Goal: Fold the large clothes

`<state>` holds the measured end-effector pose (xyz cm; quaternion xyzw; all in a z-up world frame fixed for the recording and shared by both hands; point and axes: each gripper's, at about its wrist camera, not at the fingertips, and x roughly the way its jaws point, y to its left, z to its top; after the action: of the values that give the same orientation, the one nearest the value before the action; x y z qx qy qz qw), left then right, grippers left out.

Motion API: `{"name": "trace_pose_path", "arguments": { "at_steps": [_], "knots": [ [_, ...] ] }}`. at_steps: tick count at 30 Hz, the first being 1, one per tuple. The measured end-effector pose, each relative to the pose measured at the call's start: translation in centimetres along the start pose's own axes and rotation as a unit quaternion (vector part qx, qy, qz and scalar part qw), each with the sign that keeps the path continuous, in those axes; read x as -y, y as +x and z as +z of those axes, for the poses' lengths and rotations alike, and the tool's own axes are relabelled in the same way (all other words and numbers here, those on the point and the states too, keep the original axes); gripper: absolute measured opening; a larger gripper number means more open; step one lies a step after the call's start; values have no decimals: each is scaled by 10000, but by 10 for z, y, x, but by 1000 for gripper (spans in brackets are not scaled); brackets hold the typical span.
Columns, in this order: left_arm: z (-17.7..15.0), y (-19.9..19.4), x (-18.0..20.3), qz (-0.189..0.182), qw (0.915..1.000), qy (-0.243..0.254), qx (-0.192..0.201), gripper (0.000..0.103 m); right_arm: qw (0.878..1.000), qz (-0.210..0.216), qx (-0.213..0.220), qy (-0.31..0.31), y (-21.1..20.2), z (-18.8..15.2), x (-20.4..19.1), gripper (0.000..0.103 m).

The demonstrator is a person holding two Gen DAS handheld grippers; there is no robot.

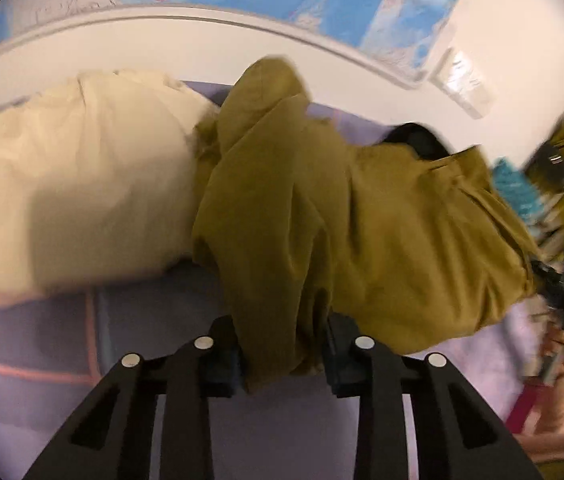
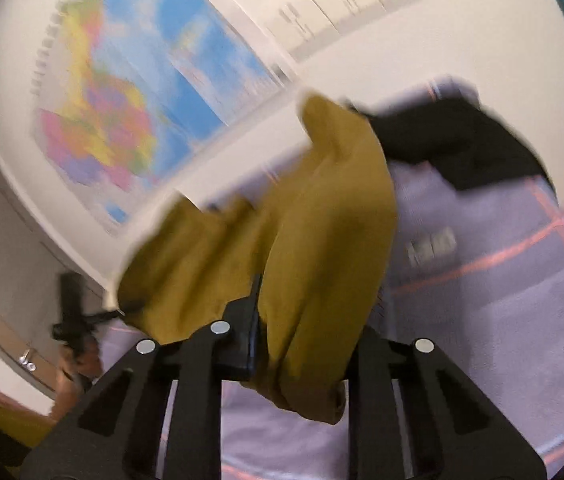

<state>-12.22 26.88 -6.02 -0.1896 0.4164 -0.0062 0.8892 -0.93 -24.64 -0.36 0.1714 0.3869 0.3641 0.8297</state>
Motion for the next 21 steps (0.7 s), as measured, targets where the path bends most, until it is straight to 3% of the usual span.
{"name": "trace_pose_path", "arguments": {
  "at_steps": [3,5,7,8,10,11,13,15,16,19,21],
  "knots": [
    [-22,-16,-2,-800,9965,-204,-158,27,9990,141,368,-191,-46,6,-16,18],
    [-42,-15,-9,-1244,9909,-398,-332,27,9993,6,365,-51,-63,1,-4,18],
    [-61,-1,-12,-1324,9882,-510,-581,30,9987,-501,-34,122,-53,-13,15,18],
    [-71,9,-16,-1250,9876,-577,-754,38,9959,-770,-379,295,-41,-23,31,19],
    [-73,11,-18,-1396,9853,-699,-698,45,9871,-1299,-817,464,-23,-41,52,26],
    [-71,8,-19,-1356,9859,-707,-678,58,9857,-1352,-853,528,-19,-46,57,29],
    [-65,-4,-23,-983,9911,-700,-567,68,9853,-1497,-750,328,-24,-45,49,37],
    [-57,-23,-16,-472,9977,-367,-326,69,9808,-1878,-521,-79,-32,-37,30,63],
    [-54,-30,-10,-244,9993,-162,-218,73,9764,-2117,-321,-279,-39,-31,20,64],
    [-40,-45,19,354,9978,502,264,83,9707,-2295,111,-696,-49,-15,-2,66],
    [-30,-43,45,494,9933,930,471,91,9783,-1844,96,-938,-39,-6,-16,67]
  ]
}}
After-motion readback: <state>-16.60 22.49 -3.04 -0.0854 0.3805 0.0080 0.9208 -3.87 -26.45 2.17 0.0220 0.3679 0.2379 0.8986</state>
